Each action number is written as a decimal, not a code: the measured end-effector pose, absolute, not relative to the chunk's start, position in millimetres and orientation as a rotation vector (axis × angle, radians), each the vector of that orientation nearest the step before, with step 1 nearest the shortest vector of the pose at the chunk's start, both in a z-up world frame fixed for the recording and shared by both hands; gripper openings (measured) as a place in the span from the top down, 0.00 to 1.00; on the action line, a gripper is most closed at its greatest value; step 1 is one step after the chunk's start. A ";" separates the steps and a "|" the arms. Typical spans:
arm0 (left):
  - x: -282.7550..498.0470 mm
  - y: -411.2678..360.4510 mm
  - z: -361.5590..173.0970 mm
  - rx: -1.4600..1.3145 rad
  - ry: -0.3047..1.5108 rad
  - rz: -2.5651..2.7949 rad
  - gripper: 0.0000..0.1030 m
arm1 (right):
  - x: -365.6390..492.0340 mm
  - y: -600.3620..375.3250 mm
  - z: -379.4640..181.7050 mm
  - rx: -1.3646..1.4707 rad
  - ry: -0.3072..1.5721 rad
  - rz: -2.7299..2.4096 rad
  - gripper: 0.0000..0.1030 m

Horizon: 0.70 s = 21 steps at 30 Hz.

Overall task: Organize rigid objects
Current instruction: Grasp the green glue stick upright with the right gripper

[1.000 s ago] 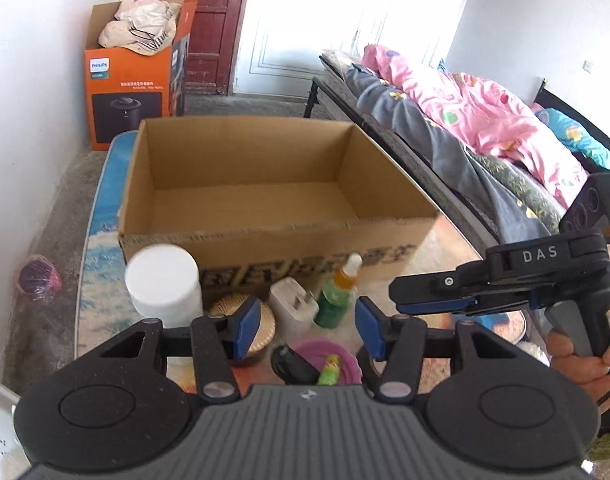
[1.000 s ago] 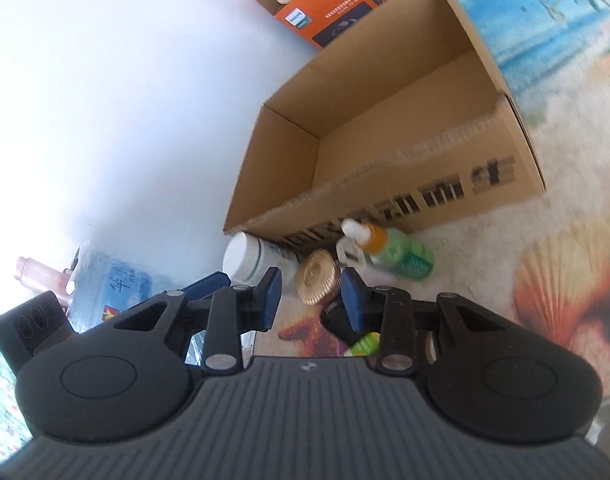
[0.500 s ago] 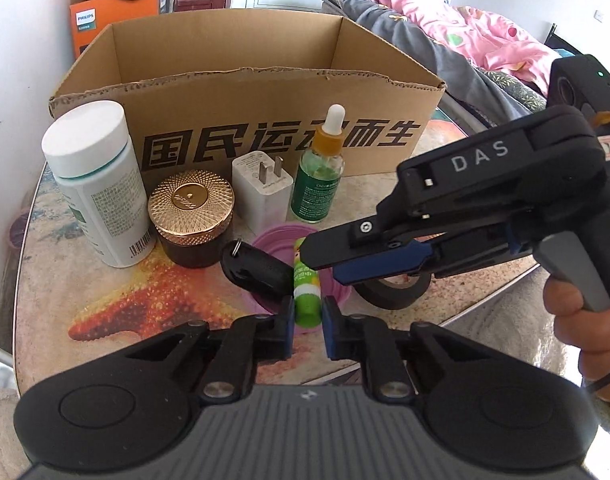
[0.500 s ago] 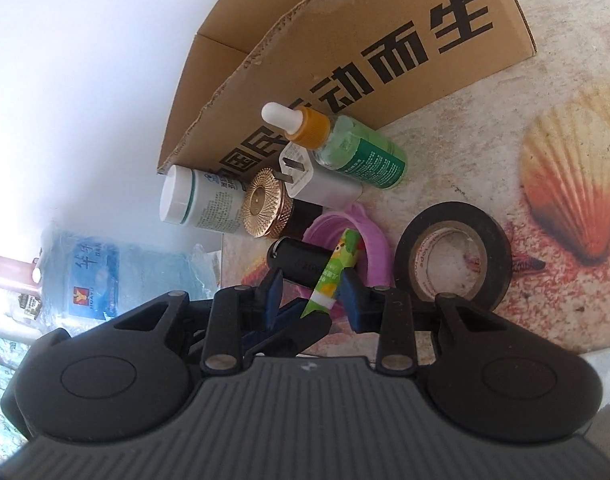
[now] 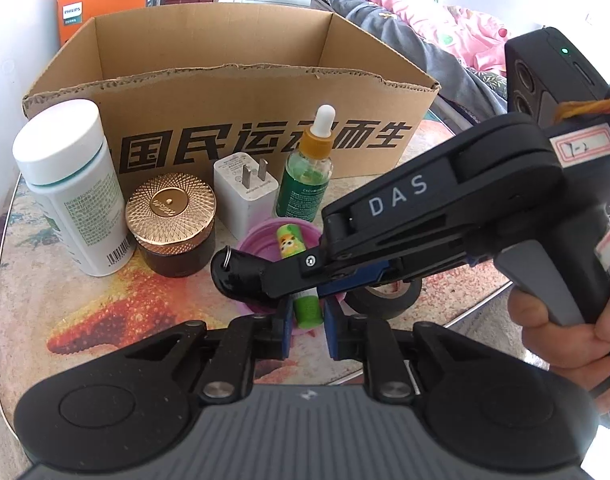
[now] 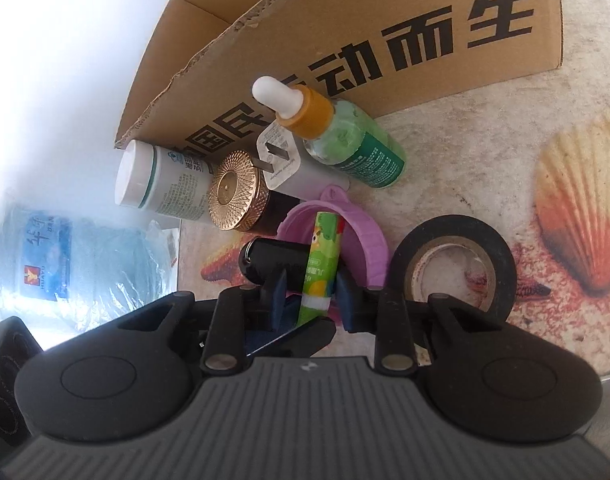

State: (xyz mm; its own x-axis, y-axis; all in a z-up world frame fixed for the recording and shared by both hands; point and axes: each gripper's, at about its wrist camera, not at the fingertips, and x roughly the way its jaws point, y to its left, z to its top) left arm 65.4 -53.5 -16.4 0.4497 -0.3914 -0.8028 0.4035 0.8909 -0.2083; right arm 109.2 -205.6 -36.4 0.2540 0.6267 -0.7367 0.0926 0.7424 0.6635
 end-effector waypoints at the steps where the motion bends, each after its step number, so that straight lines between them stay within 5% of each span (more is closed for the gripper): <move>1: 65.2 -52.9 -16.2 0.012 0.986 -0.493 0.83 | 108.7 -205.6 -35.3 0.677 1.277 0.400 0.80; 21: 47.3 -30.9 58.6 0.027 0.792 -0.465 0.83 | 96.1 -203.1 43.5 0.628 1.058 0.515 0.86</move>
State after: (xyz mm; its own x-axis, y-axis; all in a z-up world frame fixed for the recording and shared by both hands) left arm 47.3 -30.9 58.6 0.6071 -0.3921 -0.6912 0.4122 0.8990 -0.1479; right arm 96.1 -203.1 43.5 0.4043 0.6610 -0.6321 -0.0898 0.7165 0.6918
